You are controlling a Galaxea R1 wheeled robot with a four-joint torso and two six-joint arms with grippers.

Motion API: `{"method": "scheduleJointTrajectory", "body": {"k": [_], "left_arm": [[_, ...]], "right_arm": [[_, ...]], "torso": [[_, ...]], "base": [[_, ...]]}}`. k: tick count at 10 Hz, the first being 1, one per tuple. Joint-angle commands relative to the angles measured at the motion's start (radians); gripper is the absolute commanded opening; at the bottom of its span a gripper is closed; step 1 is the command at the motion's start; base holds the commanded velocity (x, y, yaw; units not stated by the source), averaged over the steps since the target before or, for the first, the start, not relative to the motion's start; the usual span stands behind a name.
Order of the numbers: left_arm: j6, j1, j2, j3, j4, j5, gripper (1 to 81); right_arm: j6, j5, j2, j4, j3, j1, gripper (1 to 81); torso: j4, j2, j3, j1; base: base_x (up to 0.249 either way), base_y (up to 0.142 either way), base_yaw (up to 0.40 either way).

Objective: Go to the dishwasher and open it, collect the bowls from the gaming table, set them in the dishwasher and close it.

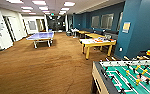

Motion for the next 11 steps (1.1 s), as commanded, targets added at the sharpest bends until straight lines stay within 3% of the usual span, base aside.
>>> {"method": "scheduleJointTrajectory", "body": {"k": [1, 4, 11], "left_arm": [[0.008, -0.061, 0.004, 0.002, -0.002, 0.051, 81.1], [0.008, -0.061, 0.002, 0.003, -0.004, 0.051, 81.1], [0.008, -0.061, 0.000, 0.002, -0.005, 0.052, 81.1]], "right_arm": [[-0.003, -0.044, 0.002, -0.006, -0.003, 0.057, 81.1], [-0.001, -0.044, 0.002, -0.004, -0.003, 0.054, 81.1], [-0.003, -0.044, 0.002, -0.006, 0.000, 0.055, 81.1]], "torso": [[0.000, 0.000, 0.000, 0.000], [0.000, 0.000, 0.000, 0.000], [0.000, 0.000, 0.000, 0.000]], "base": [[0.139, 0.000, 0.000], [0.139, 0.000, 0.000], [0.139, 0.069, 0.000]]}}
